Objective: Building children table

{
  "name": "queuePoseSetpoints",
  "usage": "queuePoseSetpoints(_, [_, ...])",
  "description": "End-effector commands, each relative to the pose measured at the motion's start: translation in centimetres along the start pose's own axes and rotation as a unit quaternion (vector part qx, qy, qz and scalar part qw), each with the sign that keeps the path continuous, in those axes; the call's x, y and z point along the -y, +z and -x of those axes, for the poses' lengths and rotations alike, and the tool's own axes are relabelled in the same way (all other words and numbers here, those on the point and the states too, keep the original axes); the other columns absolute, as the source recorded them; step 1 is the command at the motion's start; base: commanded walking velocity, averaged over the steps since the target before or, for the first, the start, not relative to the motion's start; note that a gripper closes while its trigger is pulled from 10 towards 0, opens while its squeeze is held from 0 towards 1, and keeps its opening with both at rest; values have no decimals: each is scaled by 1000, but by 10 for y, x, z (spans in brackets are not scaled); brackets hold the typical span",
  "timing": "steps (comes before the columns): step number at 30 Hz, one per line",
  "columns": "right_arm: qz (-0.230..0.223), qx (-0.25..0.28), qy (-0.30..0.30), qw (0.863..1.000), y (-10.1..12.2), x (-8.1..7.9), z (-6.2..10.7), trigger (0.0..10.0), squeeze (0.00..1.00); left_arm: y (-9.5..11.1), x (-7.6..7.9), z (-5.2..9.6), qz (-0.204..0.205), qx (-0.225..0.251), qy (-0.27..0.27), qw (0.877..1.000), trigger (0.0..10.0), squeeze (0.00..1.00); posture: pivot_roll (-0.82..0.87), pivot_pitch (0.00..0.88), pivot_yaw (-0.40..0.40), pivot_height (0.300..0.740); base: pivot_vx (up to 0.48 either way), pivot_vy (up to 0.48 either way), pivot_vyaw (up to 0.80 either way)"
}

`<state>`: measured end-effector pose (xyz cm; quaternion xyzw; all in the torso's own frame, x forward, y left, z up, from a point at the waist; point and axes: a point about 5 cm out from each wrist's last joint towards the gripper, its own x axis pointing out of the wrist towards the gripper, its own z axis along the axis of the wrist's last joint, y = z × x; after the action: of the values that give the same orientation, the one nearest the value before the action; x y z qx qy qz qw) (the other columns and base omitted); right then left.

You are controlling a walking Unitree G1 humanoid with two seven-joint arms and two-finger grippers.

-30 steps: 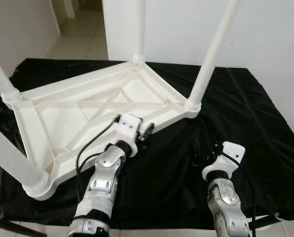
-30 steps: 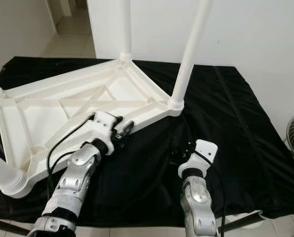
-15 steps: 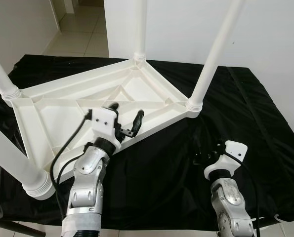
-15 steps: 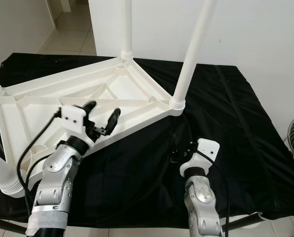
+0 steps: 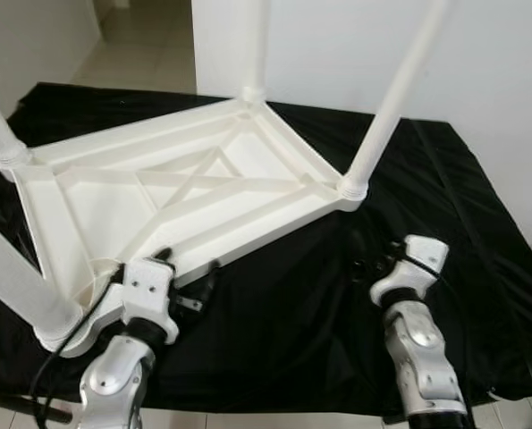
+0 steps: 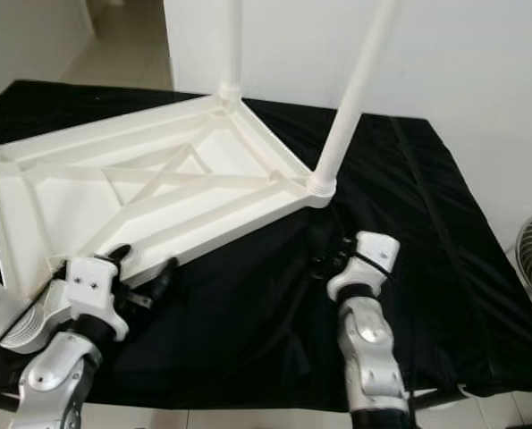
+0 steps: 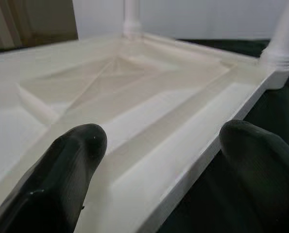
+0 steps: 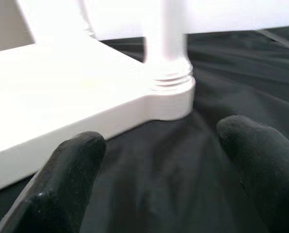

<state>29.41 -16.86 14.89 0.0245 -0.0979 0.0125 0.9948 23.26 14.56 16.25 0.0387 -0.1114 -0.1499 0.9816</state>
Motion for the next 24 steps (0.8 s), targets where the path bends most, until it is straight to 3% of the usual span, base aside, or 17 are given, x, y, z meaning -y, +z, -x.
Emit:
queuePoseSetpoints(1, [1, -13, -4, 1000, -7, 5, 1, 10000, 0, -4, 5, 2, 24, -10, 20, 999, 10000, 0, 100, 132, -93, 740, 0, 0, 0])
queuePoseSetpoints(24, [-8, -12, 0, 1000, -11, 2, 3, 10000, 0, 8, 3, 0, 33, -7, 15, 999, 10000, 0, 90, 128, -74, 740, 0, 0, 0])
